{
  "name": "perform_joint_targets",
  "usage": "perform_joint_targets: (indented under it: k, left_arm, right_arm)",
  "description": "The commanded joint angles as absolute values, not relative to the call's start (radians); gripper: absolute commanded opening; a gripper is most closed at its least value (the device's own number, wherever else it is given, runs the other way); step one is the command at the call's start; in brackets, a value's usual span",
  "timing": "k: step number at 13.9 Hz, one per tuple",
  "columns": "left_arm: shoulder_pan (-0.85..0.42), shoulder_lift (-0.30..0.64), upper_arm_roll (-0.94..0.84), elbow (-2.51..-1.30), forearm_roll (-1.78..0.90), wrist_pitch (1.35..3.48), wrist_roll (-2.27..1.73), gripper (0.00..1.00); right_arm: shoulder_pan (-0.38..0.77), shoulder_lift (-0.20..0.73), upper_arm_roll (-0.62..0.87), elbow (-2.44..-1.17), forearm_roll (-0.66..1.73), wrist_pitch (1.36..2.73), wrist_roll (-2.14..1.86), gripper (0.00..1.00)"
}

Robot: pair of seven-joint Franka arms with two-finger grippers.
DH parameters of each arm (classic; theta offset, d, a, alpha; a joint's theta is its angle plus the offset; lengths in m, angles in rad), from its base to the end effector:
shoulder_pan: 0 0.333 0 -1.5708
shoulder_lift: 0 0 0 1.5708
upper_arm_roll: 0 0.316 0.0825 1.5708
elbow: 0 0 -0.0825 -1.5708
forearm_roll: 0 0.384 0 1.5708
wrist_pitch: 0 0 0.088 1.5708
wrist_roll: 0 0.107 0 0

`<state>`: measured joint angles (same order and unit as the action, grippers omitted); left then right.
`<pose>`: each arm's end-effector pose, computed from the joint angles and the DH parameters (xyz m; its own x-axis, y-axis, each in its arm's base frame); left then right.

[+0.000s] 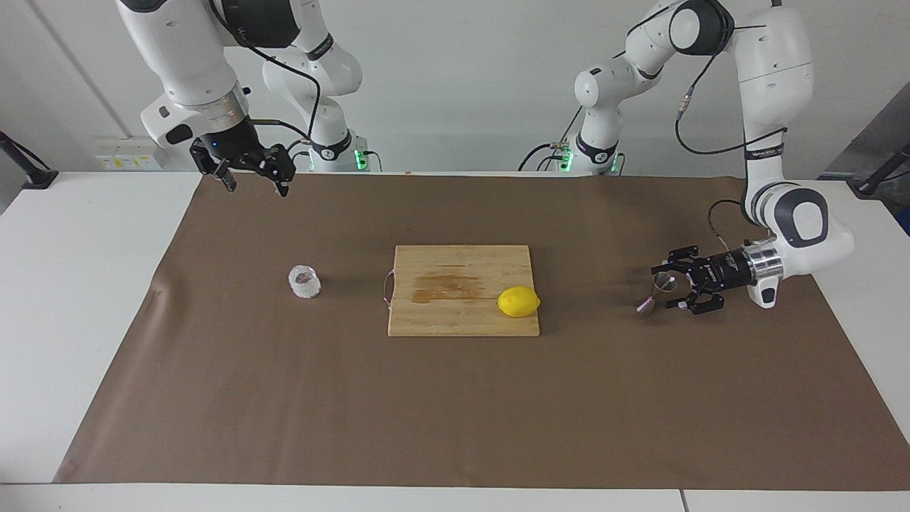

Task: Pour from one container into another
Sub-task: 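Close the left gripper around the steel cup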

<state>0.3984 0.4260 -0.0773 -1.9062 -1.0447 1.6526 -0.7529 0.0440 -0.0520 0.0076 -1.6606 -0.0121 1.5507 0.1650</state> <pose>0.5735 0.1026 0.2822 0.0149 0.3914 -0.9201 0.9998 0.0046 0.0181 0.5338 0.0264 0.6089 0.9920 -0.1135 -0.0550 -0.1124 -0.9934 0.0218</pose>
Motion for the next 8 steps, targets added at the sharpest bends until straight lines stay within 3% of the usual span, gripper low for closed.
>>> perform_joint_targets:
  k: [1, 8]
  left_arm:
    - [0.399, 0.413, -0.077, -1.927, -1.066, 1.655, -0.762, 0.77]
    - [0.399, 0.411, -0.077, -1.925, -1.078, 1.652, -0.764, 0.73]
  right_arm:
    - [0.028, -0.055, 0.015, -1.658, 0.017, 1.540, 0.149, 1.00]
    - [0.028, -0.055, 0.015, -1.658, 0.017, 1.540, 0.149, 1.00]
